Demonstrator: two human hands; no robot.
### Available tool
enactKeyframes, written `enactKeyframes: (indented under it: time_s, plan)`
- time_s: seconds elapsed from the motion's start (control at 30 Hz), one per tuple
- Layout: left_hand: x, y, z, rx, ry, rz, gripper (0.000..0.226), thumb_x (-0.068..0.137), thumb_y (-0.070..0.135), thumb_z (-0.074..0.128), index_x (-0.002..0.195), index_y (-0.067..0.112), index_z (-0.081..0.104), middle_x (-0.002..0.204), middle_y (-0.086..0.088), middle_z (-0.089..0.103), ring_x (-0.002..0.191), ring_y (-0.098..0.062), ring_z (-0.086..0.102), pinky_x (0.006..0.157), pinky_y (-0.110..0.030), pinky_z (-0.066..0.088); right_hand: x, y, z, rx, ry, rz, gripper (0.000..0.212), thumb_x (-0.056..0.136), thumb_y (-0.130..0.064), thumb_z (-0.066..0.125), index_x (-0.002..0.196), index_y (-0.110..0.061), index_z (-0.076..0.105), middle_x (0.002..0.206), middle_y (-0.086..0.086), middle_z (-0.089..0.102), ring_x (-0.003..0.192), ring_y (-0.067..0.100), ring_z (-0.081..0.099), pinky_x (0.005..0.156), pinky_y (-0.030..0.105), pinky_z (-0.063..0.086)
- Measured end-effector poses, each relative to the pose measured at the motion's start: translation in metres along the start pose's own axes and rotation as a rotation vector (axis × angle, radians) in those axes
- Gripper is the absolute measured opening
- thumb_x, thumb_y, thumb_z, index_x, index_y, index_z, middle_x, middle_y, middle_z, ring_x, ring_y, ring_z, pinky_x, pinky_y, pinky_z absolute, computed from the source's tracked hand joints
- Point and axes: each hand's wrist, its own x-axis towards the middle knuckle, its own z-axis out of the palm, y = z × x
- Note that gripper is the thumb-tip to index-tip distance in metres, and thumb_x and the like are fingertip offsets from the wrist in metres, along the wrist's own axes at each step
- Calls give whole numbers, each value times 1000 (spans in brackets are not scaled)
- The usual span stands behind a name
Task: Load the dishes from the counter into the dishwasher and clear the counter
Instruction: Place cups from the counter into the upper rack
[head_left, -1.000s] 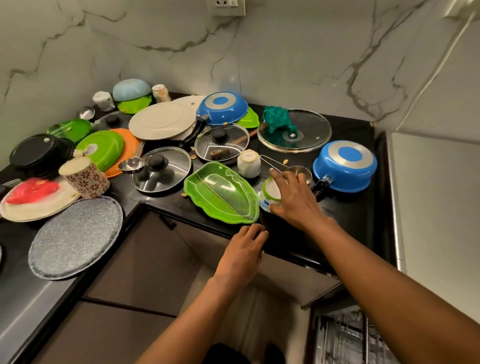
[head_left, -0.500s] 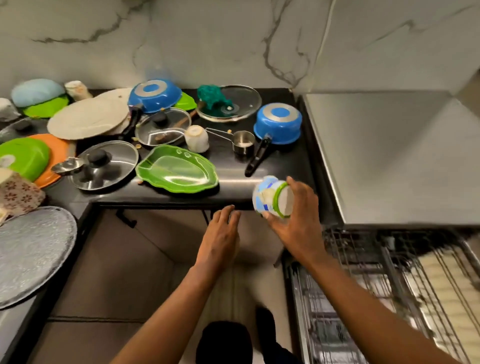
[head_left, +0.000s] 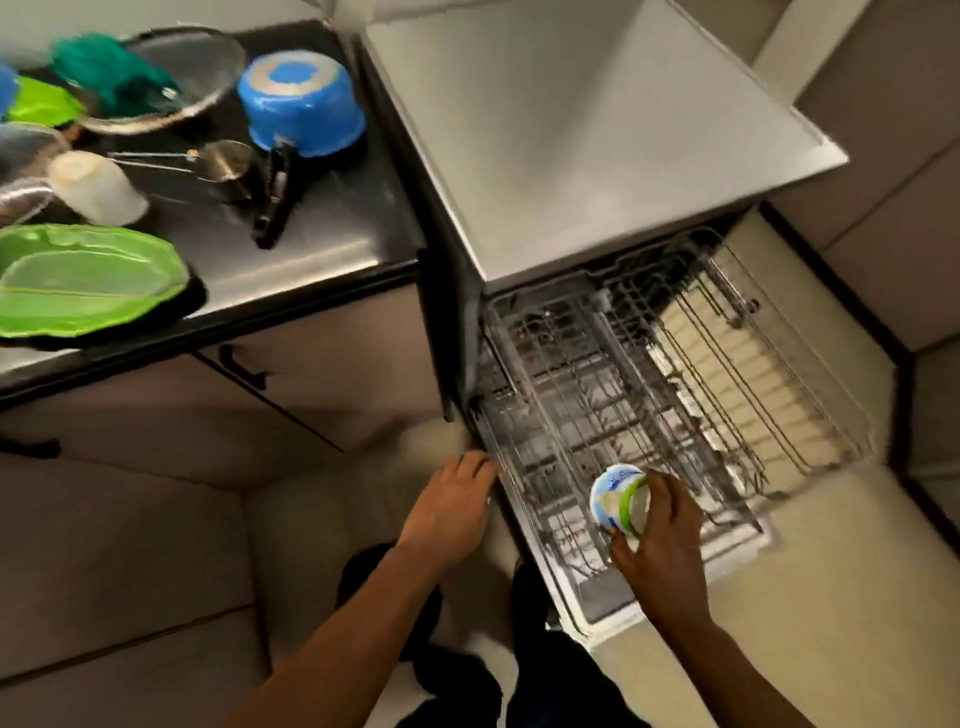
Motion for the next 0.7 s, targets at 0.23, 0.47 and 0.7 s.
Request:
enactKeyframes:
  time_s: [0.23, 0.47, 0.7]
  plan:
    - [75, 65, 53, 57, -65, 170, 71, 88, -1, 52, 151, 18, 26, 159, -4, 20, 146, -23, 16, 120, -35, 11, 25, 79, 15, -200, -249, -56, 89, 64, -11, 85, 140, -5, 39, 136, 17, 44, 123, 36, 42, 96, 47, 48]
    - [98, 76, 87, 289, -186, 254, 54, 86, 8, 55, 139, 13, 45, 149, -9, 37, 145, -30, 20, 120, -43, 7, 50, 100, 58, -418, -455, -250, 93, 59, -2, 81, 141, -8, 39, 139, 12, 44, 126, 32, 43, 96, 41, 49]
    - [90, 76, 88, 305, -186, 232, 56, 80, 10, 64, 134, 15, 48, 144, -7, 43, 146, -30, 19, 117, -43, 20, 67, 110, 79, -585, -542, -270, 89, 65, -4, 77, 144, -10, 36, 142, 15, 40, 126, 35, 41, 95, 42, 47]
